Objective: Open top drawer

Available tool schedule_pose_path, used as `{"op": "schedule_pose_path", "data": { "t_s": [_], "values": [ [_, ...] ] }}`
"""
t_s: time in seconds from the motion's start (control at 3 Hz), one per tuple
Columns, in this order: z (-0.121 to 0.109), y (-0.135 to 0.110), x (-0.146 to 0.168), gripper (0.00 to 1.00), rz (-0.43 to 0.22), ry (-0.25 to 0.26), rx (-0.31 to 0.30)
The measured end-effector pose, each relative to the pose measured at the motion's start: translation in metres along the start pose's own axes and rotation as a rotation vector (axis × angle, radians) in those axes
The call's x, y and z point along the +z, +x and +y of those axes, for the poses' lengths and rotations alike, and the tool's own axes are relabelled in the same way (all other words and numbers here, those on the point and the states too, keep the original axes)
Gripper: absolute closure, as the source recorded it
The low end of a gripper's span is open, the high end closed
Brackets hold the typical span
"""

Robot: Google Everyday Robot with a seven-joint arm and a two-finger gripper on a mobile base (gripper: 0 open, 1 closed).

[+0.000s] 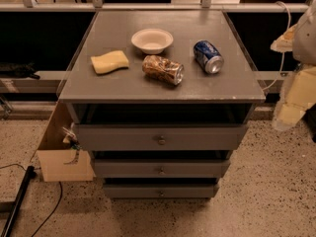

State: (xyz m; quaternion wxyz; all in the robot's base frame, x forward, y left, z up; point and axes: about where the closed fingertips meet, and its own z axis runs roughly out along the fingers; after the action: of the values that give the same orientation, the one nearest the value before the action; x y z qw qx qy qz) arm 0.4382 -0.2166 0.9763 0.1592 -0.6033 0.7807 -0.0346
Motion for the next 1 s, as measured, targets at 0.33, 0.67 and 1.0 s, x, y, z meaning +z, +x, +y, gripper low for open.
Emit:
{"op": "schedule_pose_path", "data": {
  "t_s": [0.33, 0.67, 1.0],
  "values": [
    [0.000, 0.000, 0.000, 0.00, 0.000, 0.000, 0.000],
    [-0.001, 0.003, 0.003, 0.00, -0.044, -0.017, 0.020],
    [0.004, 0.015, 0.015, 0.00, -0.116, -0.050, 0.068]
  ]
}}
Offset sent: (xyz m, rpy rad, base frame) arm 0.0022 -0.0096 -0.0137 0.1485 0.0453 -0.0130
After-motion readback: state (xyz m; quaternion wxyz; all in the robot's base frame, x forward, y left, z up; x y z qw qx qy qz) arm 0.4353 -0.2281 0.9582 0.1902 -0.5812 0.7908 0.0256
